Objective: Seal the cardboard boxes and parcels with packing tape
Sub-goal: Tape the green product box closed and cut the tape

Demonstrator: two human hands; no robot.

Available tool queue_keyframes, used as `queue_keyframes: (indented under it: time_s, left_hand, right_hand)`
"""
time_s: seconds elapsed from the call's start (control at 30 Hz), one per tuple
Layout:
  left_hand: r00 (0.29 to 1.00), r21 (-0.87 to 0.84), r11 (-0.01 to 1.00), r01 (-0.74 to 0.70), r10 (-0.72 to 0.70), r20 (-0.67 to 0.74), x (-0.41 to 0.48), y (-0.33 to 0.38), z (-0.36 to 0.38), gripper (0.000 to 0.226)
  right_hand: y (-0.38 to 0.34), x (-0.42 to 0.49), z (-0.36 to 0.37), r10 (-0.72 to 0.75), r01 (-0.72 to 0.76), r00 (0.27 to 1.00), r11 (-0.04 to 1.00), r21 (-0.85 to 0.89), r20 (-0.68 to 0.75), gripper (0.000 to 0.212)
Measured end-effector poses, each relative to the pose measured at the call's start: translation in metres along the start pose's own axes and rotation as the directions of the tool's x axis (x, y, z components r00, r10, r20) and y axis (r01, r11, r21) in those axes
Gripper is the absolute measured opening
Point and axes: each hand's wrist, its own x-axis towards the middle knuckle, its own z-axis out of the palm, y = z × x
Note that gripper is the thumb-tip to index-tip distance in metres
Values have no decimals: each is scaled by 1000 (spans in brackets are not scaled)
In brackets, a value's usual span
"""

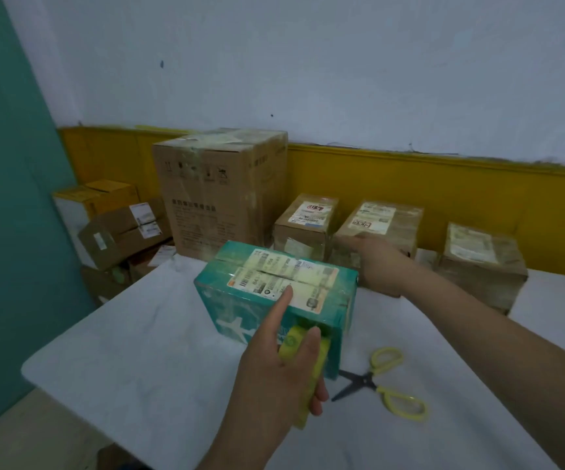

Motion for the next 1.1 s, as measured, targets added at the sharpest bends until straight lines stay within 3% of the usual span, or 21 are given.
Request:
queue_keyframes:
  time_s: [0.1,0.13,0.17,0.23,0.27,0.47,0.63,0.83,1.0,1.1]
  left_hand:
    - [999,-58,998,0,3,42,3,-1,-1,62]
    - [999,-75,997,3,1,47,5,-2,-1,62]
    - [999,-79,997,3,1,50,6,-2,-1,61]
    - [998,-87,996,-6,11,63,8,0,-1,58]
    - [997,-94,995,-13,20,75,10,1,-1,58]
    - [988,-254,966,-53,88,128,15,-17,-2,73]
    - [996,-199,978,-61,73,53,9,-41,6,77]
    - [999,-99,994,-52,53,5,11,-44,8,70]
    - [994,-175,984,-31,48,98,5,-35,-3,57]
    - [1000,-54,998,-17,17,-6,3,-32,-14,34]
  right_hand:
    - [-10,-18,-17,-48,113,951,974,197,-305,36]
    - [-15,-26,-23,-125,177,959,965,193,-254,40]
    - [-21,-35,-26,-194,209,976,963,168,-100,56]
    - [-29,-51,-17,-247,251,941,968,12,231,88]
    - [-29,-53,-7,-251,275,921,960,-41,299,96]
    - [-20,-37,4,-187,208,929,978,-31,320,99]
    - [-25,-37,9,-210,228,953,972,-61,219,94]
    - [-26,-41,11,-186,221,955,965,-138,232,106]
    - [-28,-45,10,-146,145,988,989,23,41,91]
    - [-27,-48,-4,-94,107,994,962,250,-64,83]
